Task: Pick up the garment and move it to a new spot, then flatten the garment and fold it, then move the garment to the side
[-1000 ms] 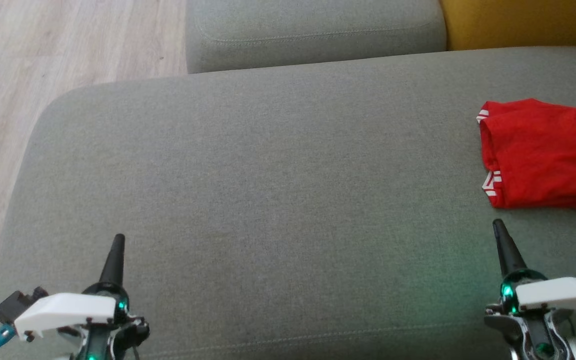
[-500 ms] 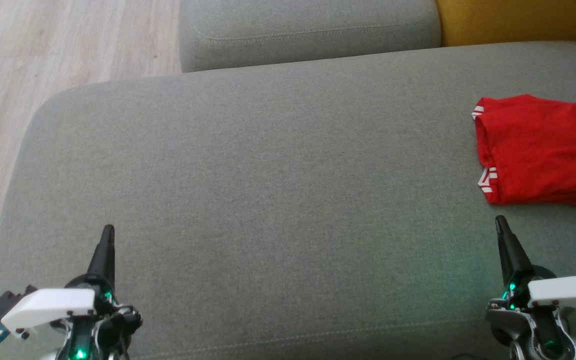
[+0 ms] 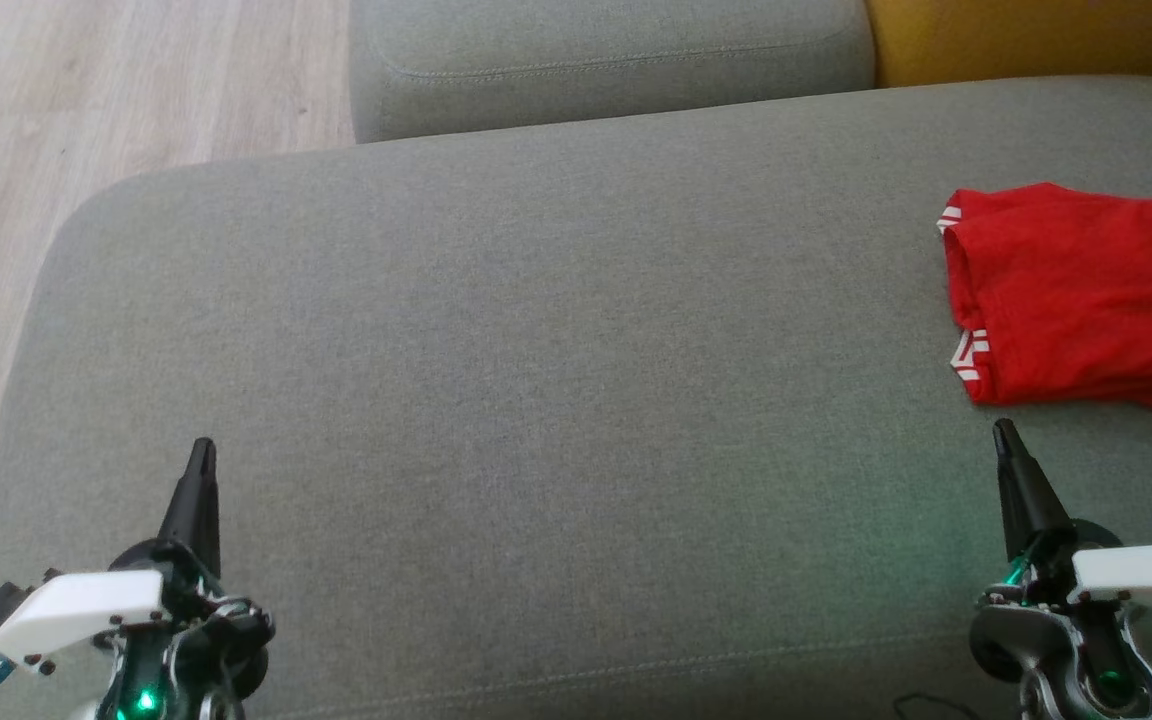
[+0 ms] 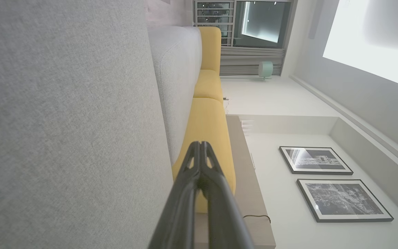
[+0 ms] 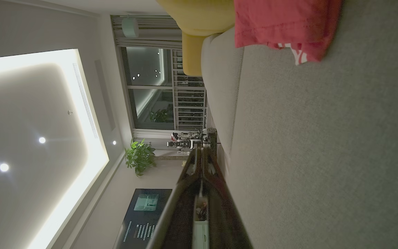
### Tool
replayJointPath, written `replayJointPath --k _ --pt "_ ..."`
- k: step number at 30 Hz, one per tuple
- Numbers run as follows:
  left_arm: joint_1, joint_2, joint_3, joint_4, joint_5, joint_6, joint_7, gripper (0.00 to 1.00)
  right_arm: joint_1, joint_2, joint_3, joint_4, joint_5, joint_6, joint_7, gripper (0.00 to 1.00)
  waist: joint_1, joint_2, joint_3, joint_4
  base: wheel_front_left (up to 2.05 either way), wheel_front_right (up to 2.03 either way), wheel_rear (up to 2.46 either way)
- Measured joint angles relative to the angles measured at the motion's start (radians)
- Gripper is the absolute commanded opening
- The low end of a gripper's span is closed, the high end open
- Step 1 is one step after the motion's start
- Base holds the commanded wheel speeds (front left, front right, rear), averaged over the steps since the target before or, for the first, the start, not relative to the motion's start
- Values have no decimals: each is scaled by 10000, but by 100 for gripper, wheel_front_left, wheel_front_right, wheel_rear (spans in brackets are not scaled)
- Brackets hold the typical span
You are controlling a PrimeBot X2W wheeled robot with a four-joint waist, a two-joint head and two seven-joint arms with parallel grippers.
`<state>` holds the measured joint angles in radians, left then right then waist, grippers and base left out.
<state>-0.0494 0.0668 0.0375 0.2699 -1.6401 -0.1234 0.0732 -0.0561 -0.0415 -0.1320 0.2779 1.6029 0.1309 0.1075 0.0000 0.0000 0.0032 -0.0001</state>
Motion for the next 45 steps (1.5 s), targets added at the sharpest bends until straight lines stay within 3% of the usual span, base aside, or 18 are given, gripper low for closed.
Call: replayJointPath --k 45 --pt "-1 -77 123 6 23 0 136 0 0 0 0 0 0 0 0 0 0 0 -1 1 0 0 0"
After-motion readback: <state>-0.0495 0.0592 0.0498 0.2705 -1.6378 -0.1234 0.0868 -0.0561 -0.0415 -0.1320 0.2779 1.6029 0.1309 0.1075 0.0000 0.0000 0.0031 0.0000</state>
